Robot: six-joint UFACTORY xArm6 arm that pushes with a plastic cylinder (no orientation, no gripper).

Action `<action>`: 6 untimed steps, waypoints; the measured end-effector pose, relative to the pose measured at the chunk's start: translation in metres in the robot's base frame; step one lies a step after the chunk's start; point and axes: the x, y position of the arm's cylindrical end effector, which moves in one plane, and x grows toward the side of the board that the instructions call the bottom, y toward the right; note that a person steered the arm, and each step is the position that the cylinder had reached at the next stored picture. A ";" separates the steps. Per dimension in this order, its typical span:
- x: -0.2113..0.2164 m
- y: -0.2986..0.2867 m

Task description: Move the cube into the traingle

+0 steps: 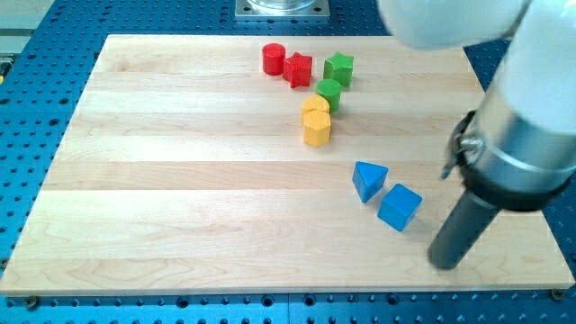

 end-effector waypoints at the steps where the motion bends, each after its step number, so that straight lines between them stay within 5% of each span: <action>1: -0.031 -0.006; 4: -0.058 -0.054; 6: 0.011 -0.052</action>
